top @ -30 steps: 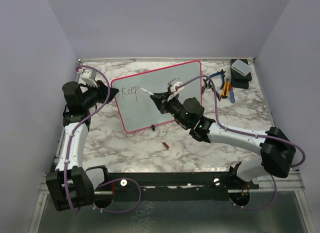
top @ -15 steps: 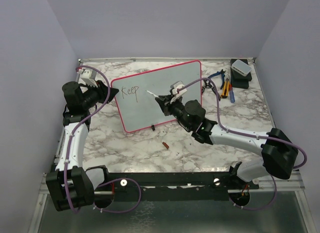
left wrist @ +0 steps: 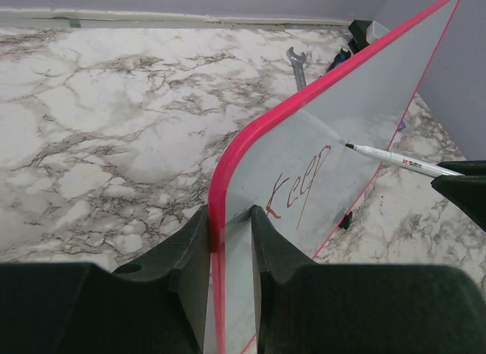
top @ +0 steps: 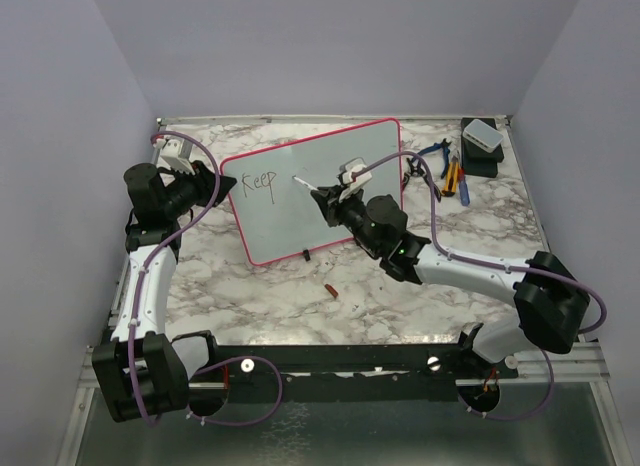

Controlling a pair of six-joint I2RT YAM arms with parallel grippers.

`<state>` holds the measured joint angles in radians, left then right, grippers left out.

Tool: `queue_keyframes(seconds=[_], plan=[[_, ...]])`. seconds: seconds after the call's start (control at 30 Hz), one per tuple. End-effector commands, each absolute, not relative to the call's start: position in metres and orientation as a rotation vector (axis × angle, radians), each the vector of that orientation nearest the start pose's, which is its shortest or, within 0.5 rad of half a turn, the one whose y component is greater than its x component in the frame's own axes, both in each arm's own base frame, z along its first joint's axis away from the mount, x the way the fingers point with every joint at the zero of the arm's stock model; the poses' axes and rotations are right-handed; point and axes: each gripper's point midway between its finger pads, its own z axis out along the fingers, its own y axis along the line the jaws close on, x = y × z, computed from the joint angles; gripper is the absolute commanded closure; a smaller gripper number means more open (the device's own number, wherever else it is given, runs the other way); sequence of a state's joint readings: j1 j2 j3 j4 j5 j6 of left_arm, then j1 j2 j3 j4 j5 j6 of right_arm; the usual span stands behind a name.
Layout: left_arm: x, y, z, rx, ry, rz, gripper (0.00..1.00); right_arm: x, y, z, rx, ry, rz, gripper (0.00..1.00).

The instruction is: Write a sentence on the whiteboard

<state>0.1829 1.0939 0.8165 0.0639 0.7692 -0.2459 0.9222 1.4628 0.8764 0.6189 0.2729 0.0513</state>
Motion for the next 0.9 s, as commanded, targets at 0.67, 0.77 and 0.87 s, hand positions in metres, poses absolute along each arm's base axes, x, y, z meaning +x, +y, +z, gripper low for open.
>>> queue_keyframes(seconds=[0.67,0.77,0.87], plan=[[0.344,-0.066,0.250,0.168,1.797,-0.727,0.86,0.318,0.355,0.223,-0.516,1.568,0.573,0.99],[0.344,-0.066,0.250,0.169,1.797,-0.727,0.86,0.318,0.352,0.219,-0.511,1.579,0.562,0.99],[0.344,-0.066,0.249,0.169,1.798,-0.728,0.86,0.321,0.346,0.220,-0.479,1.581,0.540,1.00]])
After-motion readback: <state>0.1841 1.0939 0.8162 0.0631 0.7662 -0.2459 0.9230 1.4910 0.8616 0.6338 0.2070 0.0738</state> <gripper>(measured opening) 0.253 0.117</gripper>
